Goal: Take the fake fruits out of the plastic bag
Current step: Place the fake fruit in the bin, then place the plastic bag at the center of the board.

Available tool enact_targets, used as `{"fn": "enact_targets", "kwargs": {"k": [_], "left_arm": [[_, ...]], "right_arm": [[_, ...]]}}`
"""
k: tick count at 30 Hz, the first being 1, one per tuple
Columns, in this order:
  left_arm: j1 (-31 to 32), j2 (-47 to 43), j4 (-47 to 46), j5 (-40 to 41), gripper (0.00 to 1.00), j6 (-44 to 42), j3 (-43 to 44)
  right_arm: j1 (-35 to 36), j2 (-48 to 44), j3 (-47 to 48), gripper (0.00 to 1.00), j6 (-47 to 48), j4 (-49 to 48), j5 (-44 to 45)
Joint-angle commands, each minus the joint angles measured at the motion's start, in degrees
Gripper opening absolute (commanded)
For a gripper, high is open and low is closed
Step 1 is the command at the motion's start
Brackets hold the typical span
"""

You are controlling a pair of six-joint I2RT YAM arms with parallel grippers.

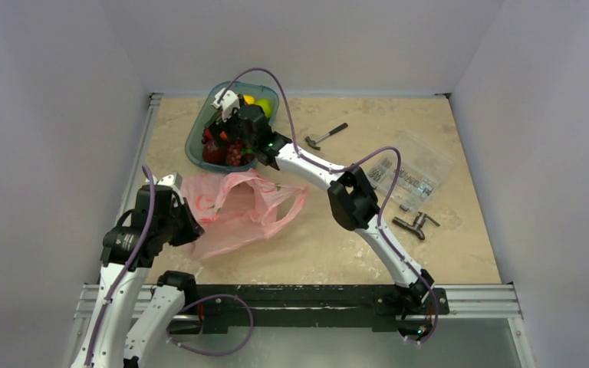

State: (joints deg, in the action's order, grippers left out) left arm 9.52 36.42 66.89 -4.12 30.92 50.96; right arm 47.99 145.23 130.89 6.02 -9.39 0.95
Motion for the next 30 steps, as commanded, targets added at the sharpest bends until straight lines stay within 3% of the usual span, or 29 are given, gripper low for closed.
{"fn": "enact_targets", "kwargs": {"k": [1,6,13,16,20,22,26,30], "left_arm": [[0.3,0.2,-1.7,-0.7,0.04,-0.3,0.2],[0.3,0.4,-1.0,-0.6,0.22,-0.7,0.9],[0.3,0.5,0.2,0.7,0.44,-0.7,2.6],[0.3,0.6,1.5,2.1,0.64,-0.5,5.3],[0.3,1.7,4.9,5.2,0.68,-0.8,13.1],[0.3,2.0,6.4,7.0,0.9,-1.3,18.2],[0.3,2.7,8.8,9.3,1.0,-2.5,27.0],[0.3,4.6,10.6,11.1,1.0,-3.0,32.7]], "right_arm": [[-0.1,-6.5,-0.2,0.92,0.8,2.2,1.1],[-0.1,-17.4,-8.8,0.95,-1.5,5.0,-0.4],[-0.1,-37.0,-30.0,0.99,-4.7,8.6,0.4],[-0.1,-47.3,-40.2,0.99,-9.1,8.8,6.3],[-0.1,-59.3,-50.4,0.99,-14.0,12.7,14.5],[-0.1,-64.4,-53.7,0.99,-14.6,15.7,18.7],[-0.1,-73.1,-57.0,0.99,-16.3,23.9,28.4],[-0.1,-81.4,-57.9,0.99,-14.5,30.4,34.7]]}}
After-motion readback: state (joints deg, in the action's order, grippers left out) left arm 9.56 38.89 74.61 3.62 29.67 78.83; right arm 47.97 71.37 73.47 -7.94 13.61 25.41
